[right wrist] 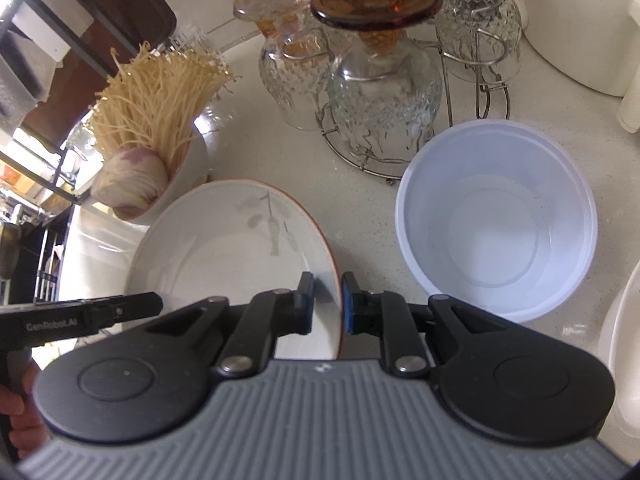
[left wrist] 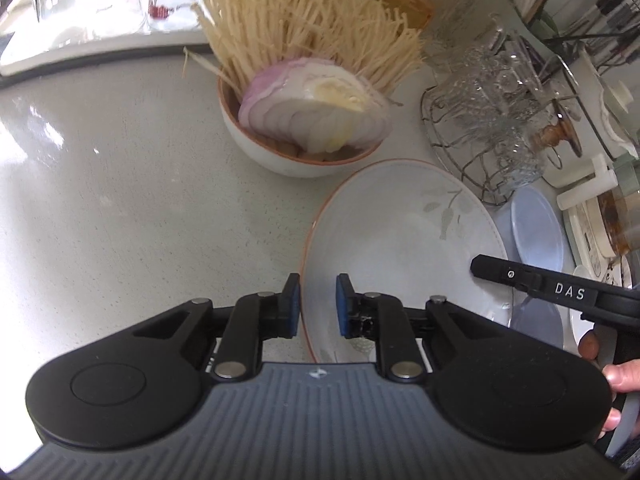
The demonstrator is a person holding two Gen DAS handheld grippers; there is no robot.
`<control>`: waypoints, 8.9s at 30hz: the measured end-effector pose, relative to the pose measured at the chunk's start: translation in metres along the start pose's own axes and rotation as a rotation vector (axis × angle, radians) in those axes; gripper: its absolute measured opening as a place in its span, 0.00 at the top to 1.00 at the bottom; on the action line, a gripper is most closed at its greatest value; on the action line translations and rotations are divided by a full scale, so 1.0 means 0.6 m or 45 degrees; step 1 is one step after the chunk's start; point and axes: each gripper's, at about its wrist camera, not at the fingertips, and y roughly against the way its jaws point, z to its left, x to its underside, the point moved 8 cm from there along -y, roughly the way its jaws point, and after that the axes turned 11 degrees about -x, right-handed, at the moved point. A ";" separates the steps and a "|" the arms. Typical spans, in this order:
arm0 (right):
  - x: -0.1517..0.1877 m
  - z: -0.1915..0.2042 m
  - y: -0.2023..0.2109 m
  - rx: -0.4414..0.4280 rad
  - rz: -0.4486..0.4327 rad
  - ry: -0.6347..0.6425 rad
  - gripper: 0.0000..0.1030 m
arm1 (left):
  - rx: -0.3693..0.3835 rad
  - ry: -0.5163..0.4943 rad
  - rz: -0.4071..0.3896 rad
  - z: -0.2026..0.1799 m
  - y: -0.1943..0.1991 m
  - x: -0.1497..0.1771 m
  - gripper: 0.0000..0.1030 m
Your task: Organize plates and bowls
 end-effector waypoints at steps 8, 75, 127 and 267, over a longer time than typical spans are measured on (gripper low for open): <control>0.004 0.021 0.027 -0.013 -0.028 0.031 0.83 | 0.074 0.083 -0.023 0.019 0.038 0.006 0.80; 0.180 0.281 -0.042 0.030 0.114 0.355 0.83 | -0.122 0.063 -0.005 0.283 0.126 0.175 0.79; 0.186 0.287 -0.061 0.010 0.276 0.434 0.79 | 0.018 -0.019 -0.001 0.299 0.116 0.159 0.85; 0.160 -0.136 0.166 0.021 -0.228 -0.332 0.86 | 0.239 -0.379 0.096 -0.302 -0.028 0.133 0.74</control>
